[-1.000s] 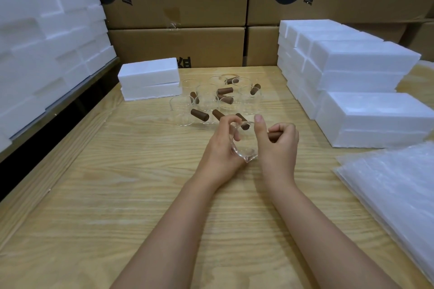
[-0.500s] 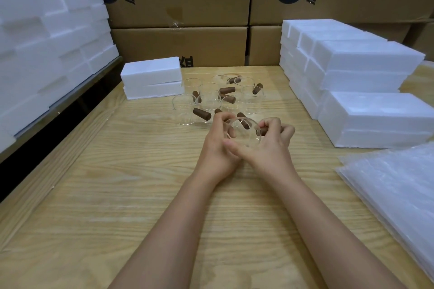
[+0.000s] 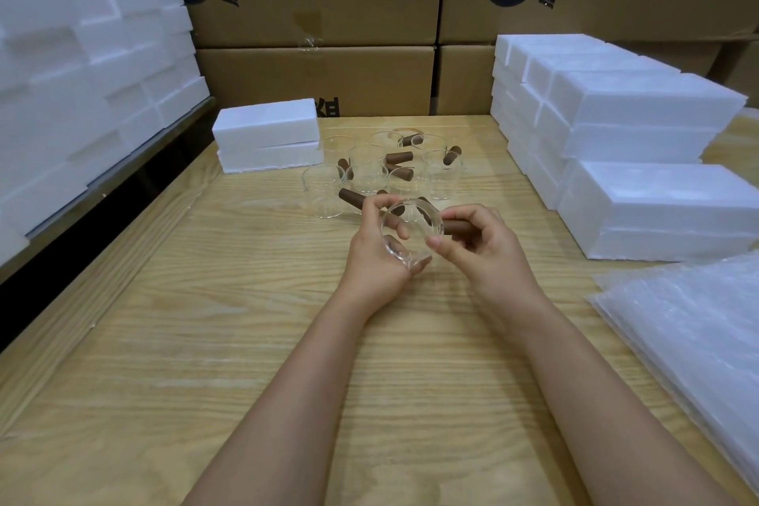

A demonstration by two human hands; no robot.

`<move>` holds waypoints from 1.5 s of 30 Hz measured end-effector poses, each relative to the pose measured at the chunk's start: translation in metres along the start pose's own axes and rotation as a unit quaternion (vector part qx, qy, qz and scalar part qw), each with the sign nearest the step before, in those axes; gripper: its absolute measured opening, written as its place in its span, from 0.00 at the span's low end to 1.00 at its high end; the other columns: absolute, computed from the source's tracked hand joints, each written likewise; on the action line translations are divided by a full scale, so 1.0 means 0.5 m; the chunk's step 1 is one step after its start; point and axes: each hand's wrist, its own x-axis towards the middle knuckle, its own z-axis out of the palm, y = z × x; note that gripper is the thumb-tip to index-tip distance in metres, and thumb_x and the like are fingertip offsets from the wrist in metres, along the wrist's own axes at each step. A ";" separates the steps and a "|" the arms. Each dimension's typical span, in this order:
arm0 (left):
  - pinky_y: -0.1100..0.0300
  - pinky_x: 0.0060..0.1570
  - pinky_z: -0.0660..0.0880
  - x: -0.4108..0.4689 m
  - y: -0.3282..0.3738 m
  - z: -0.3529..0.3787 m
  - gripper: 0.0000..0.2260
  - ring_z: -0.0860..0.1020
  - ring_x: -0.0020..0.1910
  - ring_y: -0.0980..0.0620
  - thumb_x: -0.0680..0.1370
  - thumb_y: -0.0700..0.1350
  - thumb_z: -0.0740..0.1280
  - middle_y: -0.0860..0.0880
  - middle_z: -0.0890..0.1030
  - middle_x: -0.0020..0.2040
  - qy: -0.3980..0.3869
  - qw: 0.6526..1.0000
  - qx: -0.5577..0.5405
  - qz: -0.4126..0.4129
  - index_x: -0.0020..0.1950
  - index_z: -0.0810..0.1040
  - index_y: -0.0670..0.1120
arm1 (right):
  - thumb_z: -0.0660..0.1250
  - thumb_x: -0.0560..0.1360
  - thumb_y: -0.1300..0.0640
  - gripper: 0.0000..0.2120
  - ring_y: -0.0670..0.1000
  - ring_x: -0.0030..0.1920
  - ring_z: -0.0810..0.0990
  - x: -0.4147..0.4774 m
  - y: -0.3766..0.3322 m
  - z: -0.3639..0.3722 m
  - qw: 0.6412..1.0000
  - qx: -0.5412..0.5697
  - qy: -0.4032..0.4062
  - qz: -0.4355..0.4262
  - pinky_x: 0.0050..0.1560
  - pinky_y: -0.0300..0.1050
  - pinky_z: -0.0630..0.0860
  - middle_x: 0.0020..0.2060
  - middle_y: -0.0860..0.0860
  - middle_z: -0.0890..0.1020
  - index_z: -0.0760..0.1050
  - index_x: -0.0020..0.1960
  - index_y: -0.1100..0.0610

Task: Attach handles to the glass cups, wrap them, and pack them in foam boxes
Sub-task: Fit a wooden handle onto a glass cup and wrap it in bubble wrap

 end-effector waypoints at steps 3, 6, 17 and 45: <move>0.56 0.38 0.73 0.000 0.000 -0.003 0.31 0.68 0.27 0.61 0.66 0.31 0.77 0.53 0.72 0.41 -0.001 1.000 0.009 0.008 0.55 0.65 0.58 | 0.72 0.72 0.59 0.06 0.37 0.39 0.78 0.005 -0.002 0.008 0.999 -0.004 0.033 0.007 0.42 0.34 0.74 0.51 0.56 0.75 0.77 0.44 0.49; 0.60 0.37 0.72 -0.002 0.004 -0.003 0.31 0.68 0.27 0.61 0.66 0.33 0.77 0.52 0.72 0.42 -0.010 1.000 0.019 0.019 0.55 0.65 0.58 | 0.70 0.73 0.53 0.04 0.40 0.33 0.73 0.005 0.000 0.015 0.997 0.010 0.066 0.037 0.39 0.35 0.69 0.45 0.56 0.76 0.77 0.41 0.50; 0.60 0.38 0.72 -0.006 0.006 0.018 0.31 0.74 0.37 0.57 0.68 0.43 0.77 0.49 0.75 0.44 -0.031 0.988 0.129 0.075 0.52 0.60 0.68 | 0.74 0.59 0.35 0.25 0.40 0.37 0.74 0.002 -0.010 0.034 0.976 -0.038 0.174 0.129 0.36 0.30 0.68 0.46 0.49 0.73 0.72 0.42 0.54; 0.51 0.45 0.80 -0.008 0.017 0.004 0.31 0.80 0.42 0.54 0.66 0.43 0.80 0.52 0.77 0.46 0.004 1.000 0.019 0.015 0.63 0.67 0.53 | 0.61 0.78 0.69 0.10 0.48 0.43 0.81 0.007 -0.001 -0.004 0.977 0.173 0.118 -0.038 0.48 0.39 0.77 0.42 0.55 0.82 0.75 0.52 0.57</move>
